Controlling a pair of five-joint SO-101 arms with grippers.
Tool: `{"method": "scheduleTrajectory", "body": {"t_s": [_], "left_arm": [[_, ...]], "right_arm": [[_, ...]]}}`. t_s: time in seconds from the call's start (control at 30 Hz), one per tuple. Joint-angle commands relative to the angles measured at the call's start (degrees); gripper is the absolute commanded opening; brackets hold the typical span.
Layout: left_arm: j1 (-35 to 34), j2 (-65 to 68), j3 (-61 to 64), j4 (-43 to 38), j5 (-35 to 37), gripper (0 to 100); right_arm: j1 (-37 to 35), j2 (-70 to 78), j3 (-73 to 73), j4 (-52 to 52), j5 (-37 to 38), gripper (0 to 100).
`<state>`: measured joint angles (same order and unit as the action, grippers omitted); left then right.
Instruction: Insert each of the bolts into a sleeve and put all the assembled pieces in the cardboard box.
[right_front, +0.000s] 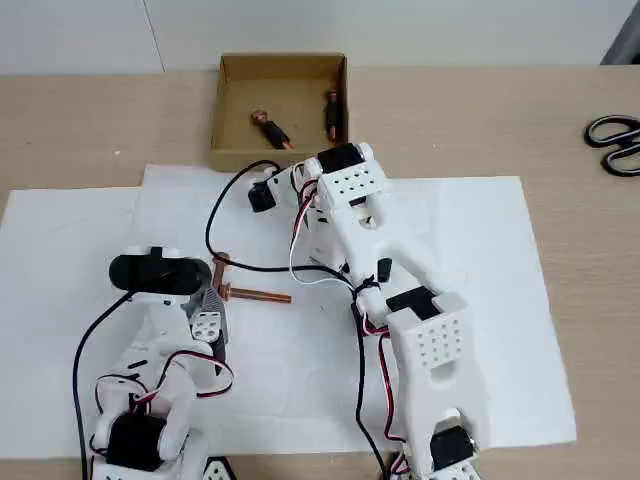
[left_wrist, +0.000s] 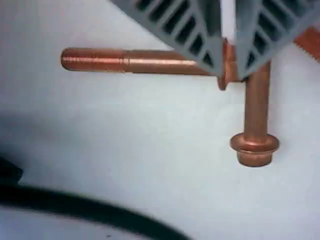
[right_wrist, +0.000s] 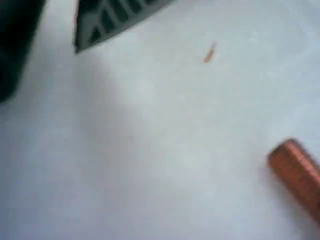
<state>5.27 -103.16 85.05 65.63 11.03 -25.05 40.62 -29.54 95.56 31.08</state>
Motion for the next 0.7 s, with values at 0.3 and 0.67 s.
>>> {"method": "scheduleTrajectory", "body": {"t_s": [0.3,0.67], "left_arm": [[-0.1,-0.6,-0.7,0.0,-0.3,1],[-0.1,-0.6,-0.7,-0.2,-0.3,1]], "right_arm": [[0.5,0.7,-0.2,-2.2,1.4,6.8],[0.6,0.0,-12.0,1.5,-1.4,0.9]]}}
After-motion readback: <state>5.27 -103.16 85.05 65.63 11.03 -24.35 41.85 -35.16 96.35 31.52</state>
